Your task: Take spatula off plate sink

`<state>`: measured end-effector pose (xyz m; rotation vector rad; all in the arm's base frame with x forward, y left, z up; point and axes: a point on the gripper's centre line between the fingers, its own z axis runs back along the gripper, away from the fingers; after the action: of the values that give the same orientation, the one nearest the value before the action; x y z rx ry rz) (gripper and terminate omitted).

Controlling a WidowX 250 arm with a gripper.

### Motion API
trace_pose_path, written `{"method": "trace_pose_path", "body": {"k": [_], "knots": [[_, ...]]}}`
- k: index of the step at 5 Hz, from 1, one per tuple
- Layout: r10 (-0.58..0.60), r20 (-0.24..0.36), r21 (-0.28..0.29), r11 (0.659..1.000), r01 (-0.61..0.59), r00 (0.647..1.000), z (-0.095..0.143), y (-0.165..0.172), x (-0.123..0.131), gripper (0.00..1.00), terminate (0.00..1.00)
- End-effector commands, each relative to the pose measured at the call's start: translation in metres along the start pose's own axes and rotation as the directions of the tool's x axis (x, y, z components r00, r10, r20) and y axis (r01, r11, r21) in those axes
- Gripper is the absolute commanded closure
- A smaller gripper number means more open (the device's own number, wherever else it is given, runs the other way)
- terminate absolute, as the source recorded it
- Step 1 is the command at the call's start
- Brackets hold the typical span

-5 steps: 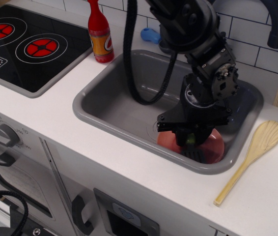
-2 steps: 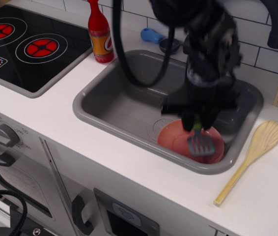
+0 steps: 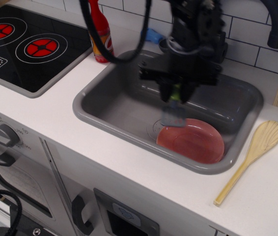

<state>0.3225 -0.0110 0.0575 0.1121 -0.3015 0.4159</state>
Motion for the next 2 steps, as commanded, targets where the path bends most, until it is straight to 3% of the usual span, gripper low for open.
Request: {"method": "trace_pose_path", "body": {"k": [1,2], "knots": [[-0.200,0.083,0.012,0.980,0.200,0.976,-0.006,0.037,0.025,1.00,0.00],[-0.198,0.064,0.025,0.980,0.196,0.978,-0.022,0.045,0.021,1.00,0.00]]}}
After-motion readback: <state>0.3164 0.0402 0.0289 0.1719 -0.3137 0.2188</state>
